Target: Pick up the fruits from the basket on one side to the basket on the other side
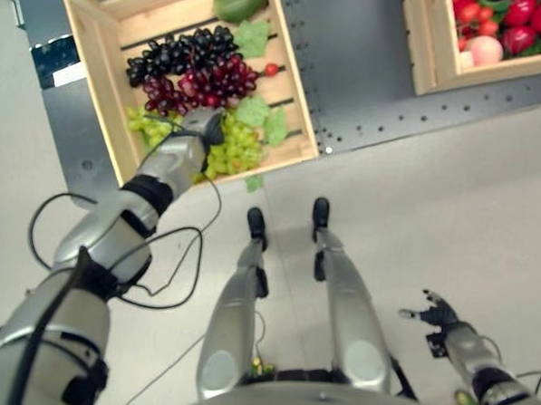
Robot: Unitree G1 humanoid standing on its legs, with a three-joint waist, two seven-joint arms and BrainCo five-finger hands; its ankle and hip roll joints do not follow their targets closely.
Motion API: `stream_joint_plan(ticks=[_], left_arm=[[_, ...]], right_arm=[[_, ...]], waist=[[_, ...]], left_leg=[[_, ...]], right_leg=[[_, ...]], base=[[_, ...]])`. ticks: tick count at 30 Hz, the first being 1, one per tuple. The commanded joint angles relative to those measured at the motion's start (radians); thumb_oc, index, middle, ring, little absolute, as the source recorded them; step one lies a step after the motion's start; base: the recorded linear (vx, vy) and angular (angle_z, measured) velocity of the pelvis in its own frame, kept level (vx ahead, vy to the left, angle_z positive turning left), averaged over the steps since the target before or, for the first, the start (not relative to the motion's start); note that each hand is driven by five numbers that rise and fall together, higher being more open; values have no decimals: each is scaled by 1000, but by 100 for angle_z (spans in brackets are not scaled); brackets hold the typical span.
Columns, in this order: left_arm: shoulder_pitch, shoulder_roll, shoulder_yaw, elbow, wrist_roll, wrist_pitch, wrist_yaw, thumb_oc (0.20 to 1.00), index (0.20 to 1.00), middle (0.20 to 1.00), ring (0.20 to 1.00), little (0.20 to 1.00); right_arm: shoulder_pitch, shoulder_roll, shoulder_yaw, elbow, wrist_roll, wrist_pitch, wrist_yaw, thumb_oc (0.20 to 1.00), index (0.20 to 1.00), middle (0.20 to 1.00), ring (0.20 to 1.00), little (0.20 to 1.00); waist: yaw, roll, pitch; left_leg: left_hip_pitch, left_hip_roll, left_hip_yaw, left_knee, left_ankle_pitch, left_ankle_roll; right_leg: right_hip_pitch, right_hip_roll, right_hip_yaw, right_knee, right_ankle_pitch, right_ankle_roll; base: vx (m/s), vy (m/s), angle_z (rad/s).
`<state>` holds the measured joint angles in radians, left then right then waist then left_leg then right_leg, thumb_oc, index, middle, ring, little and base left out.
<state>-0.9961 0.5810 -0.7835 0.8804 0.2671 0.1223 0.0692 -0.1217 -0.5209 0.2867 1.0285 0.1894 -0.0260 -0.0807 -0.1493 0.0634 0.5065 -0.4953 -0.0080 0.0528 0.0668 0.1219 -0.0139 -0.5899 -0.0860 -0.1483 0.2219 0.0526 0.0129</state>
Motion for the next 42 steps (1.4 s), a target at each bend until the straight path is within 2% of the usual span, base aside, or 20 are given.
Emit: stream_joint_plan(ticks=[1,2,3,5,10,12,14,16,21,26,42], left_arm=[[126,21,75,-55,-146,-18,-11,200,200,200,200,200],[143,32,93,-98,-182,-26,-9,200,200,200,200,200],[188,74,128,-235,-259,-56,-11,200,200,200,200,200],[220,106,141,-298,-283,-66,-22,200,200,200,200,200],[475,308,322,-676,-370,-115,-73,200,200,200,200,200],[561,359,399,-757,-401,-131,-81,200,200,200,200,200],[587,378,428,-791,-423,-143,-82,200,200,200,200,200],[655,437,514,-875,-472,-173,-84,200,200,200,200,200],[717,455,609,-950,-549,-209,-75,200,200,200,200,200],[744,456,652,-978,-575,-222,-70,200,200,200,200,200],[784,415,690,-990,-546,-211,-56,200,200,200,200,200]], right_arm=[[94,-31,-18,-27,8,6,-4,1000,1000,1000,1000,1000],[97,-27,-23,-19,8,8,-4,1000,1000,1000,1000,1000],[106,-20,-39,-22,7,7,-2,1000,1000,1000,1000,1000],[112,-18,-46,-24,4,6,-1,1000,1000,1000,1000,1000],[158,-12,-110,-29,-24,-2,11,1000,1000,1000,1000,1000],[168,-9,-128,-13,-32,-2,19,1000,1000,1000,1000,1000],[166,-7,-135,10,-33,-4,19,1000,1000,1000,1000,1000],[167,-3,-153,49,-39,-3,27,1000,1000,1000,1000,1000],[167,5,-160,89,-42,-8,36,1000,1000,1000,1000,1000],[168,9,-159,107,-44,-7,40,1000,1000,1000,1000,1000],[190,27,-137,110,-50,-2,46,1000,1000,1000,1000,1000]], waist=[[33,-28,9],[36,-25,5],[45,-16,-3],[48,-12,-6],[78,6,-32],[84,9,-40],[86,11,-42],[99,16,-54],[117,19,-89],[127,18,-120],[130,10,-184]], left_leg=[[-45,-40,-13,99,-62,18],[-38,-41,-14,95,-61,17],[-22,-42,-17,90,-62,16],[-13,-43,-19,88,-63,15],[58,-48,-30,80,-77,13],[95,-51,-35,73,-84,13],[109,-53,-38,72,-86,13],[163,-60,-50,59,-91,11],[217,-62,-62,40,-93,7],[257,-59,-64,30,-102,4],[265,-49,-54,3,-100,0]], right_leg=[[36,27,-16,-7,-11,62],[41,27,-18,-8,-11,63],[54,25,-23,-7,-14,63],[63,25,-25,-9,-16,63],[127,17,-36,2,-36,65],[159,12,-43,7,-45,65],[174,9,-46,8,-47,66],[231,5,-62,-4,-58,66],[303,2,-88,-43,-60,68],[347,4,-96,-54,-74,68],[350,19,-91,-84,-78,65]], base=[[0,0,0],[37,-8,-1],[31,-8,0],[32,-5,0],[61,-8,2],[62,-14,13],[46,-12,26],[70,-9,22],[32,-3,22],[40,8,7],[0,0,0]])
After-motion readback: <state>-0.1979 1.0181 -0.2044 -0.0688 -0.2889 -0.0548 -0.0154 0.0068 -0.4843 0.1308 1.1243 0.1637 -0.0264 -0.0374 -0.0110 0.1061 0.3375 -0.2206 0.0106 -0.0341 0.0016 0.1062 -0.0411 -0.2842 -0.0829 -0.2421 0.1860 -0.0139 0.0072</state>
